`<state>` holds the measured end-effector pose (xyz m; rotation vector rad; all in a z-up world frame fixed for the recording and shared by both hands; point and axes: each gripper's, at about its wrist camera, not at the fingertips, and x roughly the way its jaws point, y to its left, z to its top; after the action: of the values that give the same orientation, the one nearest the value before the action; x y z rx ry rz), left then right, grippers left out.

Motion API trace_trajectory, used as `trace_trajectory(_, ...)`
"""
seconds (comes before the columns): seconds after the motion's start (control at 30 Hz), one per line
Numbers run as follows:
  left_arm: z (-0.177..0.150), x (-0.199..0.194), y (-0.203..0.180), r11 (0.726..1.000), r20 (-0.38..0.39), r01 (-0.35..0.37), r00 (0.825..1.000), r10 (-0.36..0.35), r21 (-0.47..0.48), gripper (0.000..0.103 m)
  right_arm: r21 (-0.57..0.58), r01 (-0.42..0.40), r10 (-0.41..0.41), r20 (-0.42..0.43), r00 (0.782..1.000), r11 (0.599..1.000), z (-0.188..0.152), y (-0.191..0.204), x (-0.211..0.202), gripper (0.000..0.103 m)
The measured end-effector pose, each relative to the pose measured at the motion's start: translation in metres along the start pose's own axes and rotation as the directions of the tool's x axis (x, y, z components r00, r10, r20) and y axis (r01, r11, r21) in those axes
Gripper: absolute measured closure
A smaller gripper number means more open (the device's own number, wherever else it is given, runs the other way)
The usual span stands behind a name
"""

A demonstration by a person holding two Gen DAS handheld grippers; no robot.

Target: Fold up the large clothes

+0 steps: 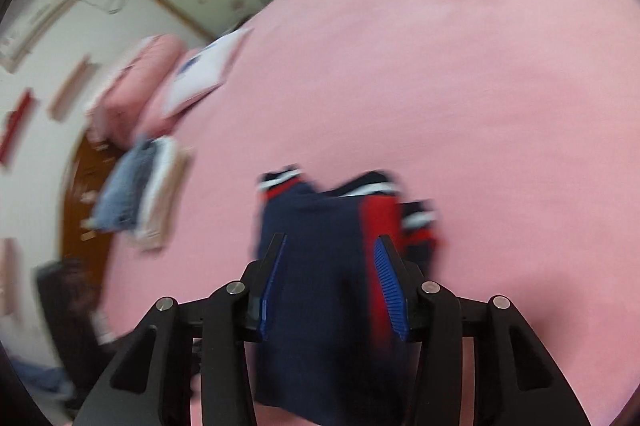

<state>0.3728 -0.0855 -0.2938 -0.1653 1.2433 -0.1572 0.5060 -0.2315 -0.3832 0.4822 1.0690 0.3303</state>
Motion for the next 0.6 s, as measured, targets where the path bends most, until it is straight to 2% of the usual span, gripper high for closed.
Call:
trace_trajectory(0.03, 0.000, 0.008, -0.002, 1.000, -0.019, 0.008, 1.000, -0.008, -0.006, 0.072, -0.006, -0.009, 0.009, -0.032, 0.999, 1.000, 0.005, -0.004, 0.010, 0.076)
trace_trajectory(0.13, 0.001, 0.020, -0.004, 1.000, -0.023, -0.001, 1.000, 0.000, -0.023, 0.074, -0.034, 0.056, -0.060, -0.131, 0.990, 0.998, 0.014, -0.010, 0.048, 0.090)
trace_trajectory(0.17, 0.001, 0.021, -0.004, 1.000, -0.026, 0.003, 1.000, -0.004, -0.026, 0.074, -0.042, 0.097, -0.102, -0.157, 0.982, 0.994, 0.015, -0.014, 0.060, 0.103)
trace_trajectory(0.27, 0.001, 0.021, 0.000, 0.998, -0.031, 0.028, 0.999, -0.030, -0.062, 0.074, -0.049, 0.188, -0.193, -0.119, 0.974, 0.981, 0.016, -0.016, 0.068, 0.103)
trace_trajectory(0.33, -0.001, 0.015, 0.001, 0.996, -0.027, 0.037, 0.999, -0.039, -0.076, 0.077, -0.036, 0.276, -0.278, -0.071, 0.958, 0.960, 0.010, -0.008, 0.055, 0.103)
trace_trajectory(0.4, -0.004, 0.009, -0.001, 0.997, -0.034, 0.029, 0.999, -0.032, -0.070, 0.077, -0.036, 0.330, -0.332, -0.033, 0.943, 0.943, 0.000, 0.003, 0.036, 0.103)
trace_trajectory(0.47, -0.010, 0.003, -0.004, 0.996, -0.054, 0.044, 0.997, -0.048, -0.071, 0.077, -0.051, 0.276, -0.278, -0.023, 0.960, 0.960, -0.016, 0.013, 0.021, 0.103)
trace_trajectory(0.53, -0.018, 0.003, -0.006, 0.995, -0.071, 0.067, 0.995, -0.073, -0.077, 0.077, -0.064, 0.217, -0.221, -0.057, 0.974, 0.974, -0.034, 0.016, 0.011, 0.103)
trace_trajectory(0.57, -0.023, 0.006, -0.007, 0.996, -0.083, 0.056, 0.995, -0.062, -0.075, 0.077, -0.091, 0.233, -0.240, -0.089, 0.967, 0.968, -0.048, 0.020, 0.012, 0.103)
trace_trajectory(0.6, -0.027, 0.008, -0.008, 0.997, -0.098, 0.044, 0.994, -0.051, -0.070, 0.077, -0.123, 0.286, -0.300, -0.117, 0.947, 0.950, -0.061, 0.021, 0.016, 0.103)
